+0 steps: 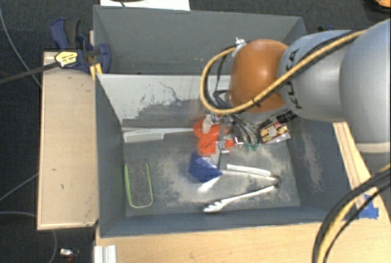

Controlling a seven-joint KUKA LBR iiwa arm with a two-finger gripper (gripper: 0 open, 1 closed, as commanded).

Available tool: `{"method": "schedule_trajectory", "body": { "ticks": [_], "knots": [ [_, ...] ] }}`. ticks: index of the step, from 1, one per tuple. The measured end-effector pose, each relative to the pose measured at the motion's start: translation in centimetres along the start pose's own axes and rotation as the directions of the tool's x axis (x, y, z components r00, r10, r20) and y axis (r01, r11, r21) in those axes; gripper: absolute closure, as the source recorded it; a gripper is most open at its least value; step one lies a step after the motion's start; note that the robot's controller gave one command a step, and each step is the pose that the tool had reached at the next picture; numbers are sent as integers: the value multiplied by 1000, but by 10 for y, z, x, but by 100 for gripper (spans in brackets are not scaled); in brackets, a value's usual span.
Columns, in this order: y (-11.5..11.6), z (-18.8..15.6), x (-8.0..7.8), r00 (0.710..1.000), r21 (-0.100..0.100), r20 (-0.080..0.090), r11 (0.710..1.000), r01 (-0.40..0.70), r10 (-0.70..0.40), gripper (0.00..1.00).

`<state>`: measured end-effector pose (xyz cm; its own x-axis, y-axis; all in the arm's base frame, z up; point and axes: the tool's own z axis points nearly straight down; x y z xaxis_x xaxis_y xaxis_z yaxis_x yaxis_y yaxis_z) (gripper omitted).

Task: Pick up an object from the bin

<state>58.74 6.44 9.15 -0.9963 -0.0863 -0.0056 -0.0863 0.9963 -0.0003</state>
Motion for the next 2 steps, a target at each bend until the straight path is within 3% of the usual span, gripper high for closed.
{"method": "schedule_trajectory", "body": {
  "ticks": [1, 2],
  "knots": [
    [1, 10, 4, 1000, -1, 7, 1000, 0, 0, 0],
    [-7, 20, -1, 996, -4, 7, 996, -89, 89, 100]
  ]
}}
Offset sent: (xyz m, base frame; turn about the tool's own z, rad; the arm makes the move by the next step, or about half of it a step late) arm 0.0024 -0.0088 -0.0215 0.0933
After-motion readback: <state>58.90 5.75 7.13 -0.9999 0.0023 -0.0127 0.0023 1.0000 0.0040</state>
